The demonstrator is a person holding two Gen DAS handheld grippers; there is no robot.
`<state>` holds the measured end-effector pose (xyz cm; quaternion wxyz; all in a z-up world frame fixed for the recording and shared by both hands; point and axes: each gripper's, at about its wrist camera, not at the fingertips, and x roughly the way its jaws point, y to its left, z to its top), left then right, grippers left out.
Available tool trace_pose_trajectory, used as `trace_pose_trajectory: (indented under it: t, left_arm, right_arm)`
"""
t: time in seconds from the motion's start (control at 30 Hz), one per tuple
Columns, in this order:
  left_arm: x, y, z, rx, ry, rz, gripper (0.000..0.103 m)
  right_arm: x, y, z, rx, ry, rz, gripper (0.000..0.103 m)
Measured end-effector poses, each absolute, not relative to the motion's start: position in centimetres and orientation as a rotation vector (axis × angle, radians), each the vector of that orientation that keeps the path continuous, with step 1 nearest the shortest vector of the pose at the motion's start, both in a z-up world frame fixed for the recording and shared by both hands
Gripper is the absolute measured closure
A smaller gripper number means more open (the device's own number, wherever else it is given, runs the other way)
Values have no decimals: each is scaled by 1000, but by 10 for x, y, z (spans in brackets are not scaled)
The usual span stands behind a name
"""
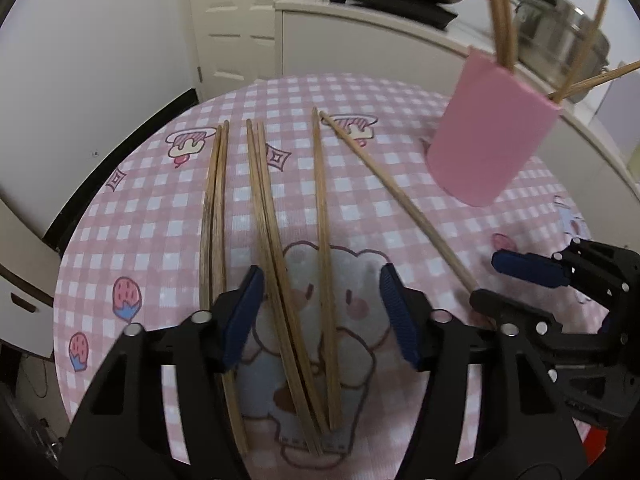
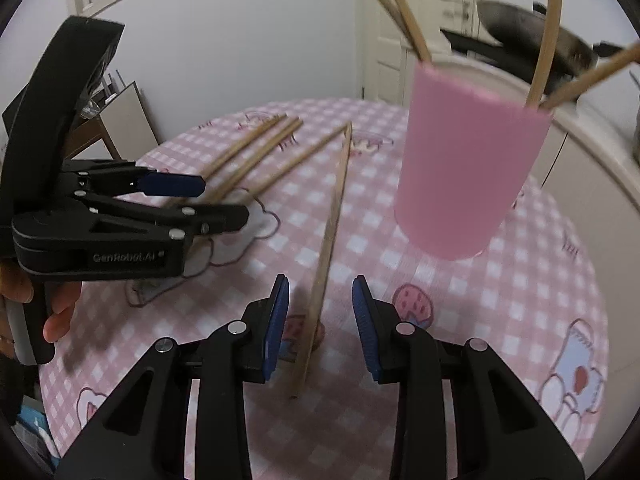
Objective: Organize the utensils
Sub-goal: 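Lower both tools back toward the chopsticks on the table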
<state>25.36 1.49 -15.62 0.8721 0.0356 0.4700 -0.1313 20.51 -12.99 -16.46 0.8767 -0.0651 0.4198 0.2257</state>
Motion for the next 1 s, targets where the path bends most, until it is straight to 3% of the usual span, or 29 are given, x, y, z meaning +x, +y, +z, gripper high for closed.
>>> trace_pose_trajectory:
  t: [0.13, 0.2, 0.4, 0.7, 0.77, 0.87, 0.93, 1.0]
  left_arm:
    - [260, 9, -158, 133, 981, -216, 62]
    - [259, 8, -156, 143, 972, -212, 67]
    - [251, -1, -141, 201, 879, -178, 67]
    - [267, -8, -158, 191, 994, -170, 68]
    - [268, -10, -159, 205, 995, -159, 72]
    - [267, -10, -160, 212, 1016, -171, 96]
    - [264, -8, -159, 201, 1015, -174, 96]
    - [259, -6, -159, 196, 1021, -175, 96]
  right_arm:
    - [211, -129, -170, -138, 905, 466, 73]
    - [217, -128, -169, -141, 911, 460, 78]
    - [219, -127, -170, -130, 920, 463, 79]
    - [223, -127, -170, -99, 940, 476, 79]
    - [222, -126, -170, -111, 940, 475, 79]
    - [221, -124, -171, -132, 939, 474, 83]
    - [220, -122, -172, -143, 940, 474, 93]
    - [218, -122, -172, -141, 948, 483, 96]
